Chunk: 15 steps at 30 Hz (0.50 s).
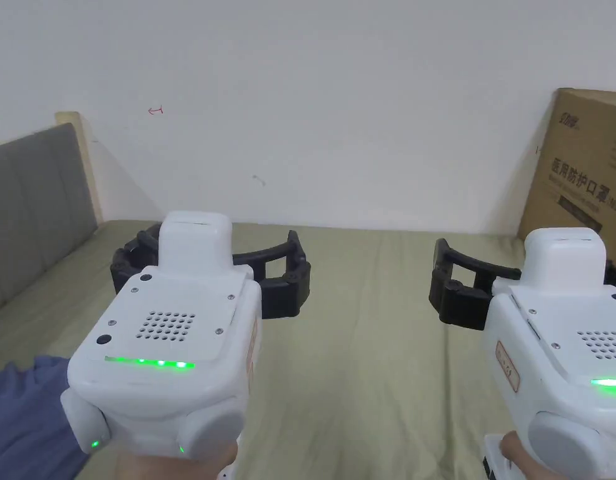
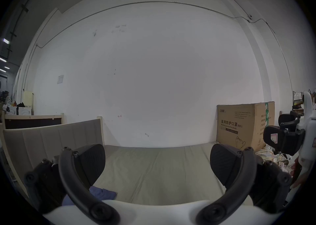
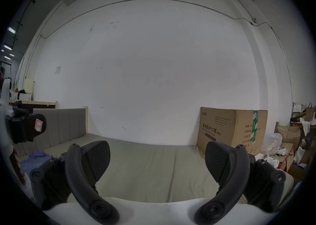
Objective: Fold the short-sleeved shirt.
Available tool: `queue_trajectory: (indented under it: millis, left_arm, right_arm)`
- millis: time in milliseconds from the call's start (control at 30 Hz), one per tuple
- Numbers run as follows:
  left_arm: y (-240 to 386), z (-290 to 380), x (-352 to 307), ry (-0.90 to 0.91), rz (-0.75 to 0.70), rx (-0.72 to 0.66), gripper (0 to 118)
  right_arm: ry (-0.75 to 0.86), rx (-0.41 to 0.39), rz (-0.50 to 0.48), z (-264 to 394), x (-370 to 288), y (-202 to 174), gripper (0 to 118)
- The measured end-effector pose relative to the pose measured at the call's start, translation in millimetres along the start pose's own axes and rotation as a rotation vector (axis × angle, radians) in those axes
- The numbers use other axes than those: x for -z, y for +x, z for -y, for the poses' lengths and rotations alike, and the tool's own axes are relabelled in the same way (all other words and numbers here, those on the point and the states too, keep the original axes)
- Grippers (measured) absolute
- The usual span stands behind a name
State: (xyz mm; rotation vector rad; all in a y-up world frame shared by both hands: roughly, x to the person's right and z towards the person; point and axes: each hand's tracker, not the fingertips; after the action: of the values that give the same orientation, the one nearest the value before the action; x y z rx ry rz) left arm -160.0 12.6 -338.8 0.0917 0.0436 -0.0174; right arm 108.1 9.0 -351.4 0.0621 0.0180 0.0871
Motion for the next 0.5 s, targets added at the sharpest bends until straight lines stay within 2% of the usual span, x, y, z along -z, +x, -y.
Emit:
queue_trajectory:
  millis: [500]
  left_arm:
    - [-0.4, -1.1, 1.7, 0.003, 0.004, 0.011, 118]
  right_arm:
    - [-0.015, 0.028, 0.020, 0.8, 3.7, 3.3, 113]
